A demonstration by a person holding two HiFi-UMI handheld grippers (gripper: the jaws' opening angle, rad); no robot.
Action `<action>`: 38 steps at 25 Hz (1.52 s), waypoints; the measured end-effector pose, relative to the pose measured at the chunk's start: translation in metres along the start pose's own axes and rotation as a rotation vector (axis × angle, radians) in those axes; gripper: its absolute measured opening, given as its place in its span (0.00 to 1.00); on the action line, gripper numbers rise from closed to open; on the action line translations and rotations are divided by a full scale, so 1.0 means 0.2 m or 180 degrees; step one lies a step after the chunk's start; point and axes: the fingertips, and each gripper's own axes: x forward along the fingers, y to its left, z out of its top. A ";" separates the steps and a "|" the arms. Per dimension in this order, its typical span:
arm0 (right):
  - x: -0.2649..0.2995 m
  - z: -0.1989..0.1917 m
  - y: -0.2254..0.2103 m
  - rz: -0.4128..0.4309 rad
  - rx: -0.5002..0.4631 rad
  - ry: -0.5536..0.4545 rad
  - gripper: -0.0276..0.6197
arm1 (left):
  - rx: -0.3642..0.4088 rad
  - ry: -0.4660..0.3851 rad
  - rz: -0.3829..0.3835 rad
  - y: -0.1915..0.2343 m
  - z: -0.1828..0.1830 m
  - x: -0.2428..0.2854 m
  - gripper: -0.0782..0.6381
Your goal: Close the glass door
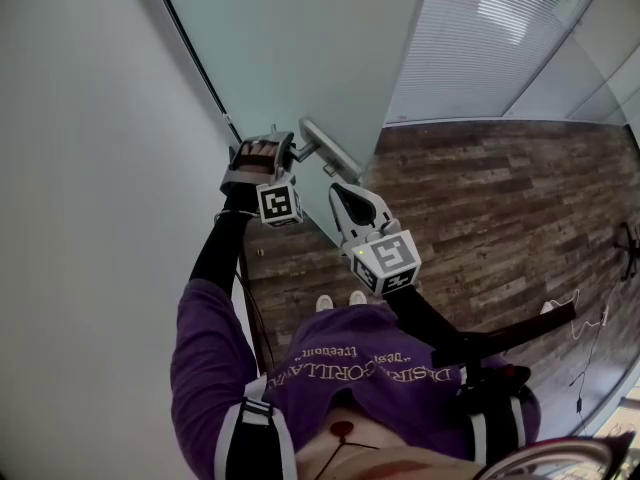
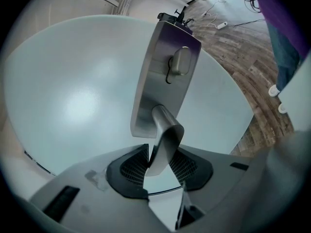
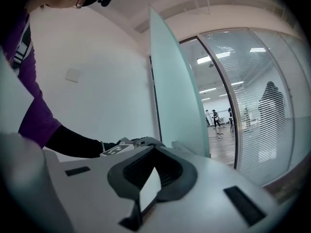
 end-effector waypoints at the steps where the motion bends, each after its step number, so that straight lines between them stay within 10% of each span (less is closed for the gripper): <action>1: 0.00 0.00 0.00 -0.0008 0.0022 -0.0006 0.03 | 0.0006 -0.0022 0.0015 0.01 0.00 0.00 0.28; 17: 0.02 -0.03 -0.14 -0.0374 0.0235 0.0105 0.03 | 0.0532 0.0018 -0.0451 0.03 0.06 0.10 0.25; 24: 0.03 0.00 -0.25 -0.0584 0.0198 0.0089 0.03 | 0.0581 0.0004 -0.0908 -0.01 0.11 0.19 0.24; 38: 0.00 -0.03 -0.36 -0.0913 0.0225 0.0102 0.03 | 0.0516 -0.0018 -0.1031 0.03 0.24 0.37 0.23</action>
